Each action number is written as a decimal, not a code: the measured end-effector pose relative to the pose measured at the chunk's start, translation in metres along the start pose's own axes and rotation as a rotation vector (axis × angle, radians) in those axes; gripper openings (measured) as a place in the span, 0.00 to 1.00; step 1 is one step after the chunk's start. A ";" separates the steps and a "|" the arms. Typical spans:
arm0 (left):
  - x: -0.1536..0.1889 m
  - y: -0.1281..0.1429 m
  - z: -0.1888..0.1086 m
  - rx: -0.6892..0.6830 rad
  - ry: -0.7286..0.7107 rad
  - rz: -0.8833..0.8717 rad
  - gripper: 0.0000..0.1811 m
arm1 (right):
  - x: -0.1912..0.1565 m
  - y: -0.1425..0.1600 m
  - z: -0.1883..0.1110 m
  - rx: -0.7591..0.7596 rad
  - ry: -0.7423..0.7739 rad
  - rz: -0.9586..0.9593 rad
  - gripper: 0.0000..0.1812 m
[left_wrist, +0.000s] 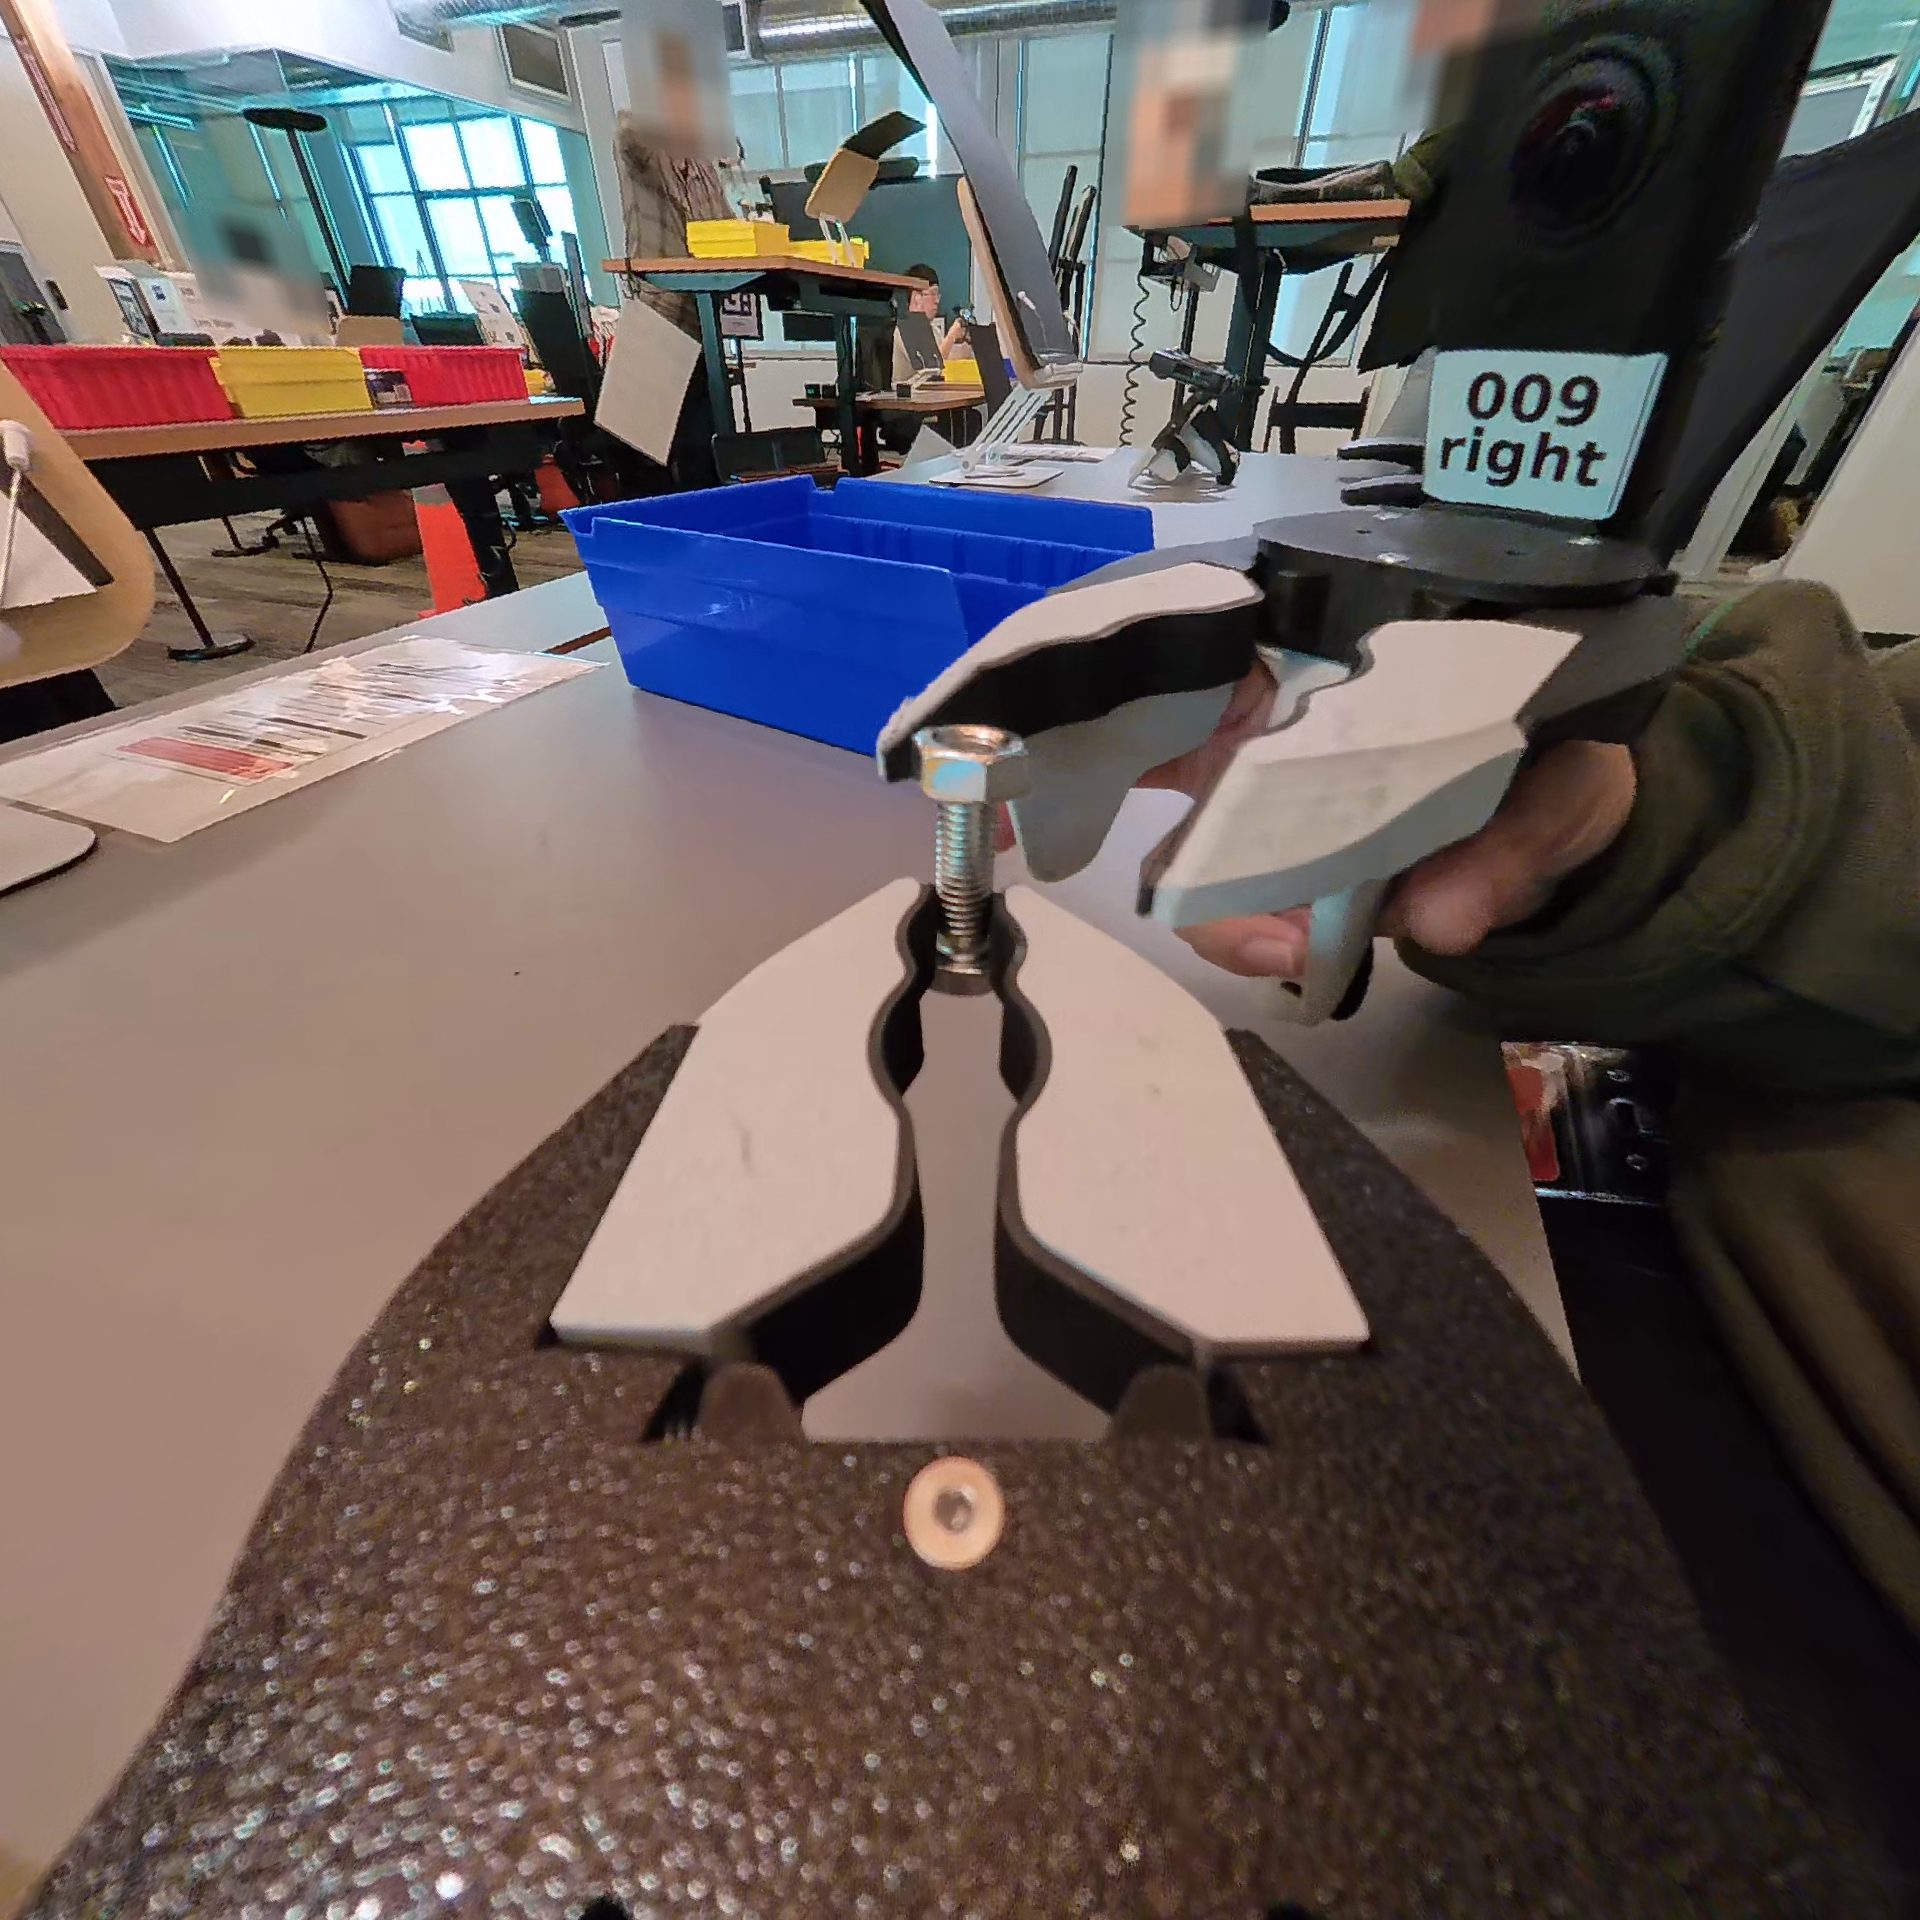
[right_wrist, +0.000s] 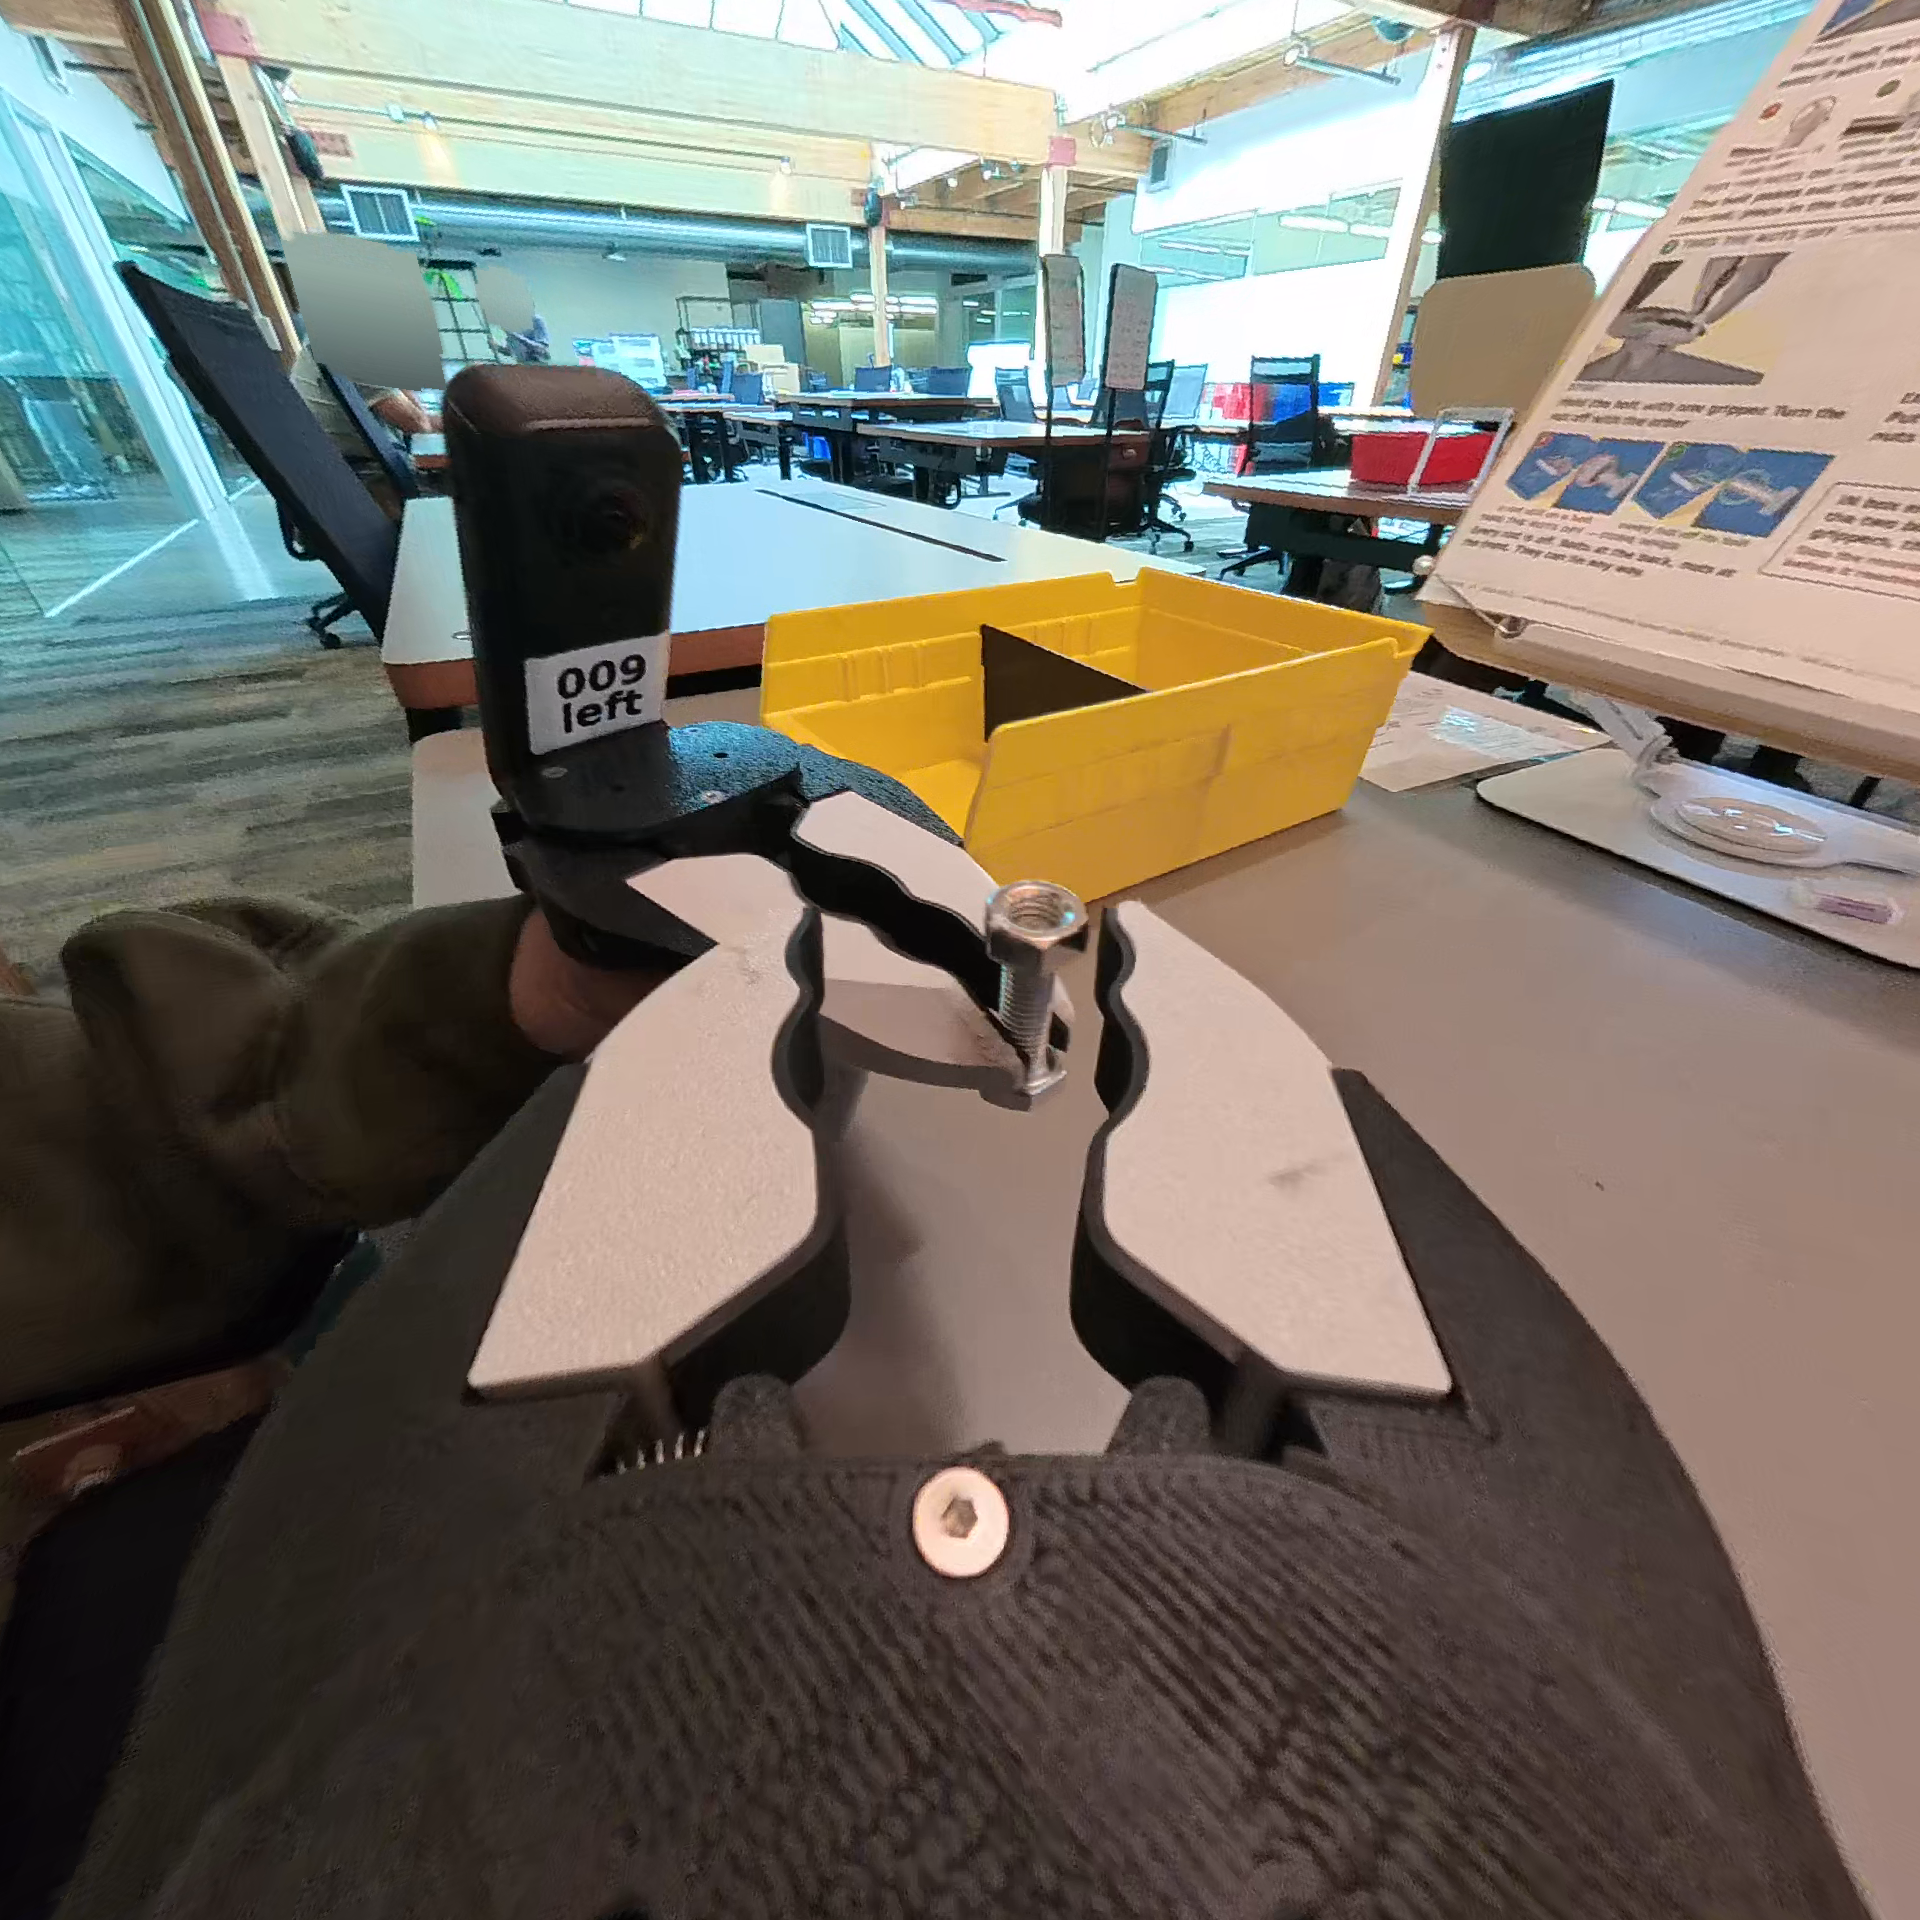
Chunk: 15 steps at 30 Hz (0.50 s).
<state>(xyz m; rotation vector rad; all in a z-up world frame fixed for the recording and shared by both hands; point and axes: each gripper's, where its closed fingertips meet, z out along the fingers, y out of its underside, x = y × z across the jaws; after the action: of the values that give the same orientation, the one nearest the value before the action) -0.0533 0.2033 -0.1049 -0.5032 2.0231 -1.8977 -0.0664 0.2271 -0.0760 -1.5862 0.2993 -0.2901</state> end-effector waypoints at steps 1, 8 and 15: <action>-0.001 0.000 0.000 -0.002 -0.004 -0.002 0.05 | -0.001 0.000 0.001 -0.006 -0.003 0.002 0.28; -0.005 0.001 -0.002 -0.004 -0.026 -0.017 0.05 | -0.003 0.002 0.001 -0.024 0.010 0.011 0.29; -0.008 0.001 -0.004 0.001 -0.033 -0.026 0.05 | 0.000 0.000 -0.007 -0.007 0.023 0.023 0.26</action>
<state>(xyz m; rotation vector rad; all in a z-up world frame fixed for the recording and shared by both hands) -0.0480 0.2105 -0.1052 -0.5601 2.0039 -1.8929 -0.0691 0.2205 -0.0756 -1.5858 0.3366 -0.2897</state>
